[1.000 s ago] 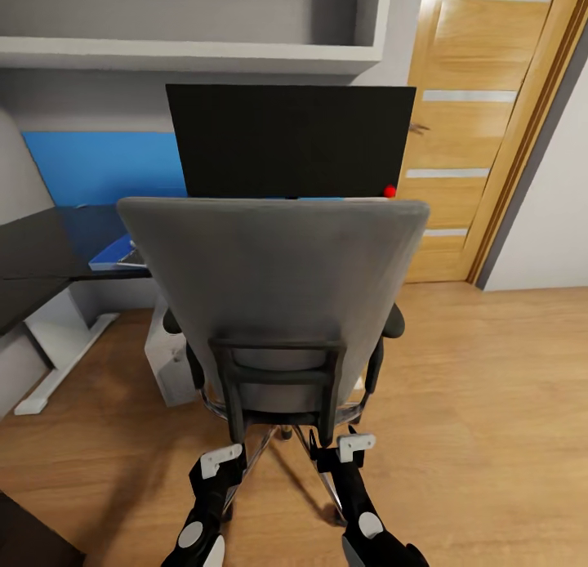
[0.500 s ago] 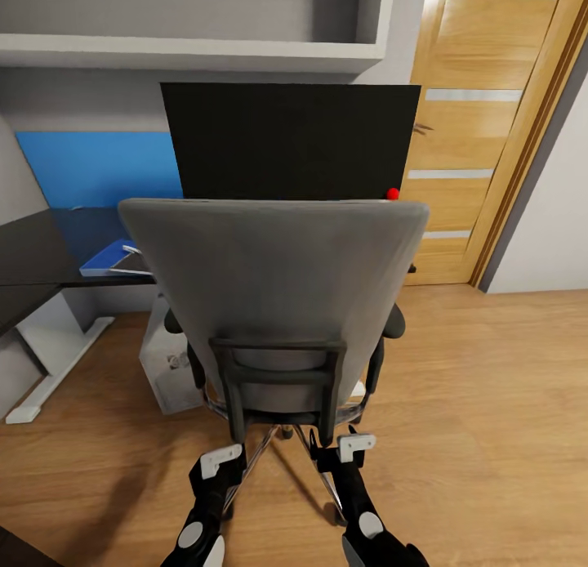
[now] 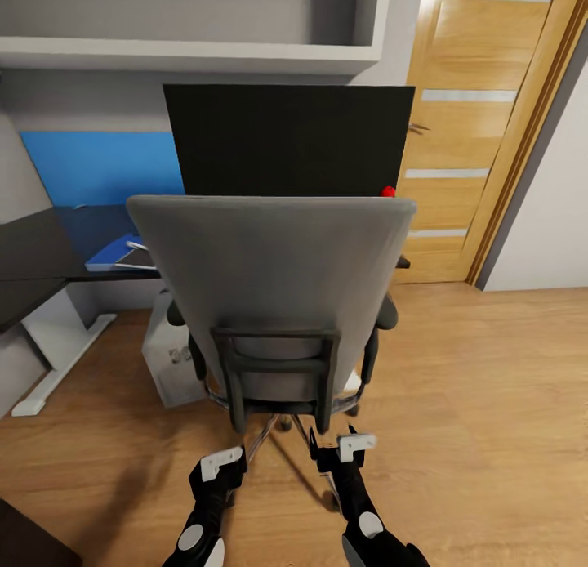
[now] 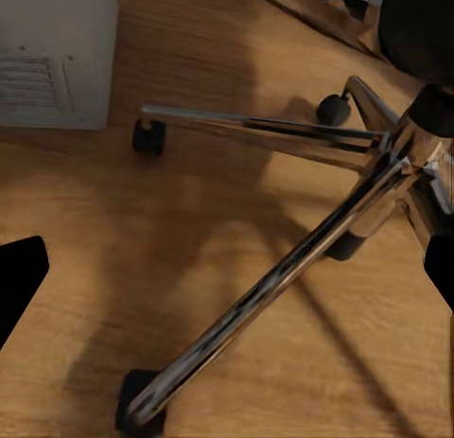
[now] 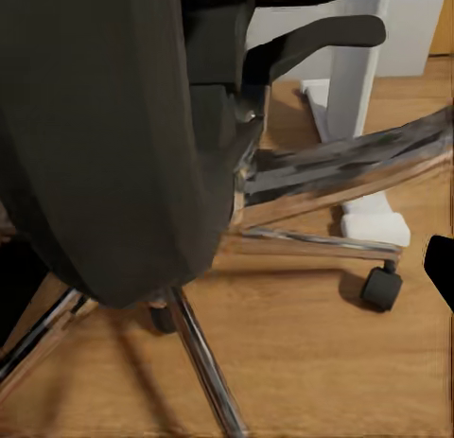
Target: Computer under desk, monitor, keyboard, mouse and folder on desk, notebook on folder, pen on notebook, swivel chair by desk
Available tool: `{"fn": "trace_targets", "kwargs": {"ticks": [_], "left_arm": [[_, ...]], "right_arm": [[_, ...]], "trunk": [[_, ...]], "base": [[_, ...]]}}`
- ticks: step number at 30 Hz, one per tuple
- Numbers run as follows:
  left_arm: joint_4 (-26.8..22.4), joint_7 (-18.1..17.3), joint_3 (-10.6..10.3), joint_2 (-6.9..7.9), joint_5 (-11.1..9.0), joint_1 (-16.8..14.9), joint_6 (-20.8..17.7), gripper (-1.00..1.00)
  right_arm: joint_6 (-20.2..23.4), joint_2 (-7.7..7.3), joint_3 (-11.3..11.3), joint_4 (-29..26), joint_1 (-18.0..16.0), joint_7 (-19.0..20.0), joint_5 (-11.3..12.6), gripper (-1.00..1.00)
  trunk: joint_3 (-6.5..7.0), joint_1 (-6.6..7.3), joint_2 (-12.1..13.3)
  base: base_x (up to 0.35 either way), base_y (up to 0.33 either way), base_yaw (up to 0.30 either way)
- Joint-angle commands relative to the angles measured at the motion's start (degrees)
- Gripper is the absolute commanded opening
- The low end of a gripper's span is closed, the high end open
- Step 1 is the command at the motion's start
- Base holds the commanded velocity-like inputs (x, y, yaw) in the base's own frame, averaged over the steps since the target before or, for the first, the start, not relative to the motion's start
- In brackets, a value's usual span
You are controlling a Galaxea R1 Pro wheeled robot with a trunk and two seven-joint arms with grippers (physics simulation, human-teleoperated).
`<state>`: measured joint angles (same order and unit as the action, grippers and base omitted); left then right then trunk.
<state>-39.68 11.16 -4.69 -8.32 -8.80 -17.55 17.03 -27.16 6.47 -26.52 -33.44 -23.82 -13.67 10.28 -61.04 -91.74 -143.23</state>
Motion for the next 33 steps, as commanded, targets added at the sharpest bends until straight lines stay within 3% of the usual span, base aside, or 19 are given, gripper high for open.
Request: {"fn": "trace_targets", "kwargs": {"ticks": [1, 33], "left_arm": [[0.02, 0.35, -0.34, 0.05, -0.59, -0.03, 0.25, 1.0], [0.04, 0.32, -0.32, 0.05, -0.54, -0.03, 0.28, 1.0]], "right_arm": [[-0.27, -0.05, -0.46, 0.04, -0.07, -0.39, 0.62, 1.0], [-0.26, -0.04, -0.46, 0.39, -0.04, -0.39, 0.62, 1.0]], "trunk": [[-0.05, 0.04, -0.02], [-0.05, 0.04, -0.02]], "base": [[-0.261, -0.065, 0.0], [-0.278, -0.02, 0.0]]}}
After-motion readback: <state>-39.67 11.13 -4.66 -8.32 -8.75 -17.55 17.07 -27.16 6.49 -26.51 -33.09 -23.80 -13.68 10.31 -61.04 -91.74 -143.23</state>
